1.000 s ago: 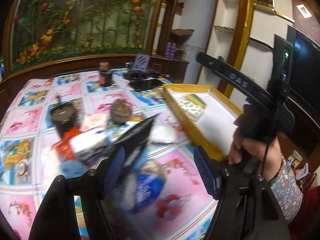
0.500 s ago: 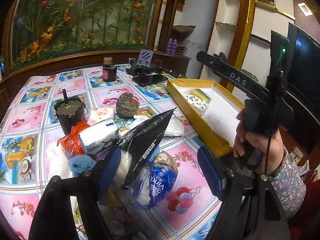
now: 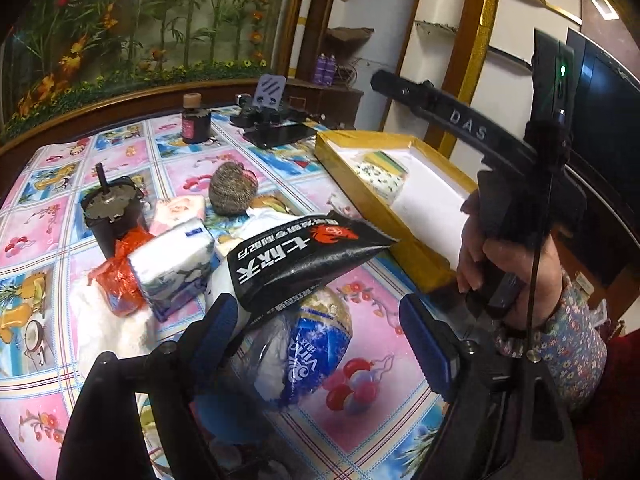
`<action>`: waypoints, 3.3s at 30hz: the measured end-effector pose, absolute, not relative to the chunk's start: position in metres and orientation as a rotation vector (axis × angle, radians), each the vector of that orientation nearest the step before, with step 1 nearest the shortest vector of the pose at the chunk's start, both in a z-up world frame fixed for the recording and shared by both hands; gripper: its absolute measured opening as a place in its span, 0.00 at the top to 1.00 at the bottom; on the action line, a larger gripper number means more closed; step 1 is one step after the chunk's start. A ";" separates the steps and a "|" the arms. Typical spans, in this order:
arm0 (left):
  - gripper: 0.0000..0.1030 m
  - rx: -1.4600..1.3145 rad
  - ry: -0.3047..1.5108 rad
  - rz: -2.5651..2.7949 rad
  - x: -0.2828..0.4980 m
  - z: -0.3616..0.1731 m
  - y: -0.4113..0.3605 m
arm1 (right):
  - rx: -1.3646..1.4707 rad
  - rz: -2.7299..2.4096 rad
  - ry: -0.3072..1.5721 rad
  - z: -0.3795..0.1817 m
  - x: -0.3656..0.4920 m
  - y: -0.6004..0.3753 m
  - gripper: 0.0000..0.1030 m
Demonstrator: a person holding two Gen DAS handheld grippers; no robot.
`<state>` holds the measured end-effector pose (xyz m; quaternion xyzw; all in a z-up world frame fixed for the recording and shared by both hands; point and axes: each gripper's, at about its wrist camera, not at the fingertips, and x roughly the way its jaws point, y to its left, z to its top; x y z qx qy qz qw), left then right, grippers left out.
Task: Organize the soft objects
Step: 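Grasp the black printed snack bag with the right gripper, then lift the black snack bag with the right gripper toward the yellow box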
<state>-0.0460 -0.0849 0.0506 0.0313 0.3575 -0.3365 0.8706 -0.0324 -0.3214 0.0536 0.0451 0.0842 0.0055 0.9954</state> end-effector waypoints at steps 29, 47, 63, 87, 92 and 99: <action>0.48 0.153 0.905 -0.729 -0.040 0.025 -0.099 | 0.162 0.198 0.288 0.042 -0.019 -0.317 0.10; 0.48 -0.299 0.705 -0.541 -0.022 0.067 -0.006 | 0.064 0.539 0.753 -0.025 -0.004 -0.247 0.09; 0.48 -0.291 0.727 -0.533 -0.020 0.061 -0.002 | -0.162 0.556 0.872 -0.043 -0.031 -0.221 0.24; 0.48 -0.239 0.734 -0.394 0.008 0.060 -0.026 | 0.134 0.404 0.492 0.015 0.024 -0.245 0.59; 0.48 -0.219 0.737 -0.397 0.021 0.063 -0.043 | 0.118 0.359 0.446 0.021 0.021 -0.255 0.59; 0.48 -0.181 0.724 -0.391 0.026 0.065 -0.064 | 0.184 0.344 0.430 0.023 0.024 -0.273 0.59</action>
